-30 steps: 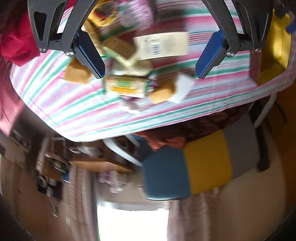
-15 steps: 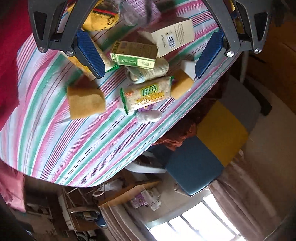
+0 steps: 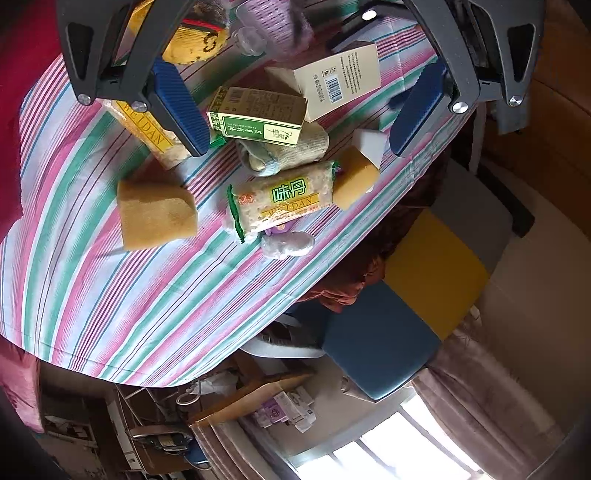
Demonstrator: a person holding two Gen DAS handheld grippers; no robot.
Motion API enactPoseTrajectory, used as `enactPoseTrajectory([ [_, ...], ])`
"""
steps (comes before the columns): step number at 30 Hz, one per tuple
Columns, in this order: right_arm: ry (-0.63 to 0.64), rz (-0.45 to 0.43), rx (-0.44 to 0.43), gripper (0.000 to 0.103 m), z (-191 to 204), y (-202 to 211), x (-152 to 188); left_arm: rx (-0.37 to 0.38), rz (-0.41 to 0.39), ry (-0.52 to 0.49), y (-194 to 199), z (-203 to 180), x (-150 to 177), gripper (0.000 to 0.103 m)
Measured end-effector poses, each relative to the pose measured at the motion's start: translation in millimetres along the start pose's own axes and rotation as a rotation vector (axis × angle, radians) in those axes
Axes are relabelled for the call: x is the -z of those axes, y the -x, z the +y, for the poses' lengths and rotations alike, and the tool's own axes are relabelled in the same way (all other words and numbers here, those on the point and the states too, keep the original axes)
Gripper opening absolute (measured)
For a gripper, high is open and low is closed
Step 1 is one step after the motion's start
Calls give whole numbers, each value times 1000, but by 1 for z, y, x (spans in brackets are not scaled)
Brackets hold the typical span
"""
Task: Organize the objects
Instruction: 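Move both tools from the gold tray toward the pile of items, then grasp the white box with the left tool while the right tool grasps the pink rollers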
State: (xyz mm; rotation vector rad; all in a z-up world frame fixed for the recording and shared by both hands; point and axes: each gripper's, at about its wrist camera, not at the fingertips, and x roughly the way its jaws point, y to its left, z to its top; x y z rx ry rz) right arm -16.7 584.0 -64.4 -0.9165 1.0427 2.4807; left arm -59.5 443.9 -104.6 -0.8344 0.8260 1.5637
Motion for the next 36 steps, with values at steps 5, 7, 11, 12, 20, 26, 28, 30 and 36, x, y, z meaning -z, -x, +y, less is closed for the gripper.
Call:
enactPoseTrajectory([
  [5, 0, 10, 6, 100, -1, -1, 0, 83, 10, 26, -6, -2, 4, 72],
  [7, 2, 14, 11, 100, -1, -2, 1, 104, -5, 67, 0, 2, 11, 65],
  [11, 9, 27, 20, 100, 0, -4, 2, 85, -13, 222, 17, 16, 36, 51],
  [12, 11, 32, 23, 100, 0, -5, 1, 78, -21, 281, 23, 21, 45, 51],
  [20, 108, 192, 58, 100, 18, -26, 9, 21, -37, 453, 65, 13, 106, 50],
  [26, 413, 446, 205, 97, 47, -45, 43, 34, -20, 495, 87, 8, 138, 50],
  [28, 475, 495, 229, 95, 52, -48, 53, 48, -24, 506, 89, 6, 141, 50],
  [30, 540, 520, 287, 94, 56, -51, 60, 54, -20, 506, 91, 6, 140, 50],
  [36, 620, 594, 386, 94, 56, -72, 71, 13, -31, 468, 82, 5, 119, 62],
])
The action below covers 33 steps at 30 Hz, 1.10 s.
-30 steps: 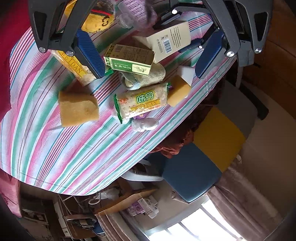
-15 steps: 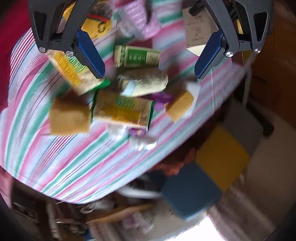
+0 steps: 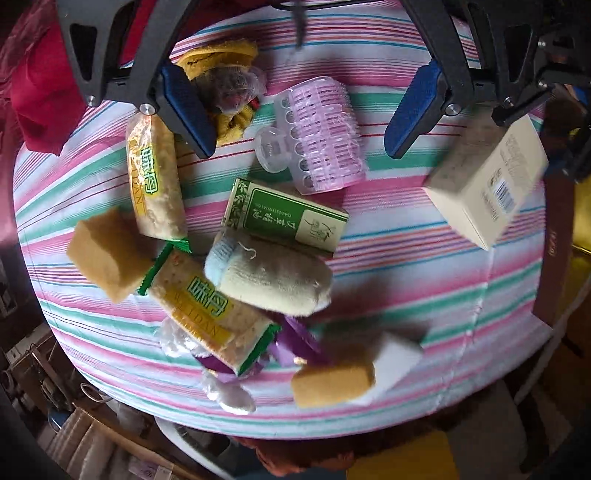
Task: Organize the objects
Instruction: 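Grasp the white box with the left tool while the right tool grasps the pink rollers, then carry both items to the gold tray and release them inside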
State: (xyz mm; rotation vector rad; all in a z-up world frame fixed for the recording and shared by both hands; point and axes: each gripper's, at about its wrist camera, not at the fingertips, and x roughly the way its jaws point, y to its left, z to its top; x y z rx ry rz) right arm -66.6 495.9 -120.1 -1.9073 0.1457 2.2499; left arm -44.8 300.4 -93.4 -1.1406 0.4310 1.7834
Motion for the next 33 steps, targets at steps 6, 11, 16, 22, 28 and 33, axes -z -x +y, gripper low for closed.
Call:
enactPoseTrajectory([
  [6, 25, 41, 26, 88, 4, -15, 0, -6, 8, -19, -15, 0, -6, 62],
  [11, 35, 48, 3, 65, 5, -23, 5, -7, 0, -18, -18, 0, 0, 53],
  [16, 39, -16, -17, 64, 8, -17, 12, -23, -52, 9, 0, 3, 10, 53],
  [22, 77, -123, -118, 64, 27, 12, 25, -34, -140, 116, 41, 20, 24, 53],
  [28, 170, -229, -245, 64, 85, 62, 11, -108, -229, 243, 89, 54, 47, 53],
  [33, 269, -273, -341, 64, 160, 85, 17, -239, -278, 371, 127, 99, 82, 53],
])
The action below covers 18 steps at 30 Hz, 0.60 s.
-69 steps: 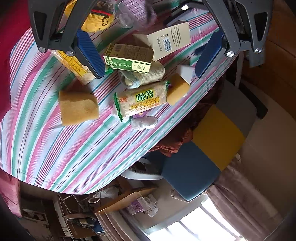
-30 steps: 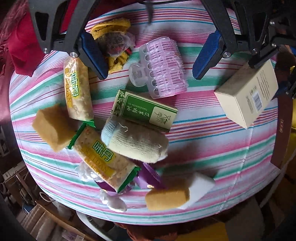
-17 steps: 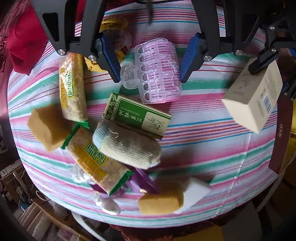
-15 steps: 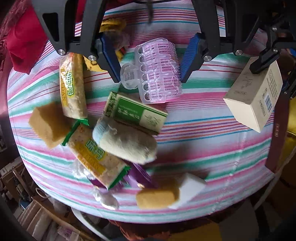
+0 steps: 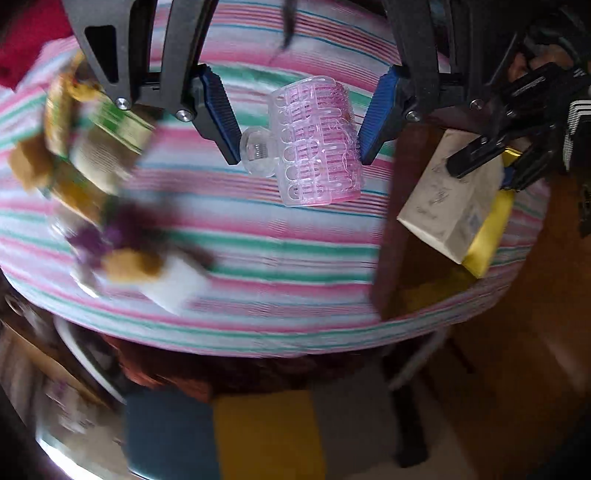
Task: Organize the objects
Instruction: 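Carry both items to the gold tray and release them inside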
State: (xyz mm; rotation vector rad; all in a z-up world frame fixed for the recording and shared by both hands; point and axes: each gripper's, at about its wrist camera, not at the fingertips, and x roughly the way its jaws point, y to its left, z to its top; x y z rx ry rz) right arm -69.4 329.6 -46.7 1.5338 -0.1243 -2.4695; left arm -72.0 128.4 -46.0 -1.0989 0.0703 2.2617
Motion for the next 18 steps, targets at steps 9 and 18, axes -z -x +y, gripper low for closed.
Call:
enactPoseTrajectory([
  [9, 168, 7, -97, 66, 125, -47, -17, -287, -11, 187, 28, 108, 42, 54],
  [18, 309, -80, -11, 67, 188, -49, -1, -368, -65, 271, 52, 138, 69, 70],
])
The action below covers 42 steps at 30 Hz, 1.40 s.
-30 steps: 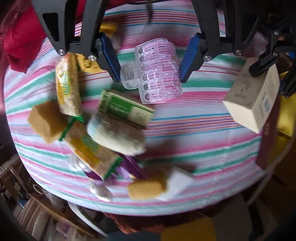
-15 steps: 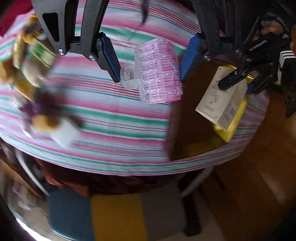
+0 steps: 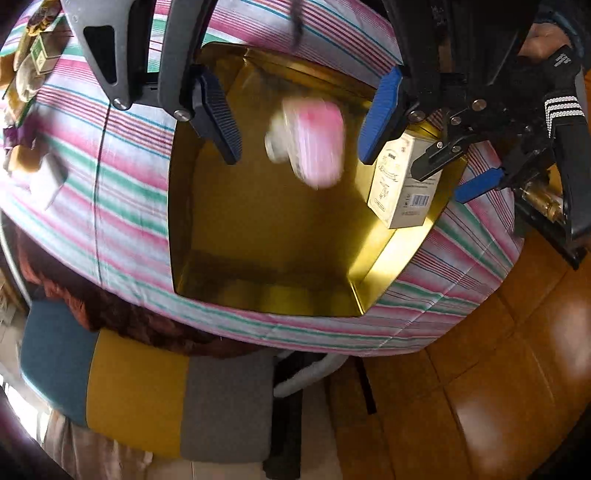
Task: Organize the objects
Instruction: 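Carry both items to the gold tray and release them inside, then return both tools from the tray to the pile of items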
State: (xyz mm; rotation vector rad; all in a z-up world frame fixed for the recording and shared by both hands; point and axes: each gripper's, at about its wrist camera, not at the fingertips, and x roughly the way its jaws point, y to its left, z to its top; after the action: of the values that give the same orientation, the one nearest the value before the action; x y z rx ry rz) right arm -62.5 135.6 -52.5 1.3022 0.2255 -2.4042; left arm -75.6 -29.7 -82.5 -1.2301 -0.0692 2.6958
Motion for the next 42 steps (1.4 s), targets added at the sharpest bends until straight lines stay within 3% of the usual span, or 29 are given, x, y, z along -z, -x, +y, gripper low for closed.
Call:
enactPoseTrajectory([
  [12, 37, -113, 137, 67, 19, 31, 5, -8, -73, 27, 30, 1, -8, 70],
  [28, 45, -210, 203, 67, 25, 53, 9, -18, -106, 17, 46, -8, -13, 74],
  [42, -18, -279, 241, 67, 3, 72, 10, 6, -110, -20, 48, -28, -17, 74],
])
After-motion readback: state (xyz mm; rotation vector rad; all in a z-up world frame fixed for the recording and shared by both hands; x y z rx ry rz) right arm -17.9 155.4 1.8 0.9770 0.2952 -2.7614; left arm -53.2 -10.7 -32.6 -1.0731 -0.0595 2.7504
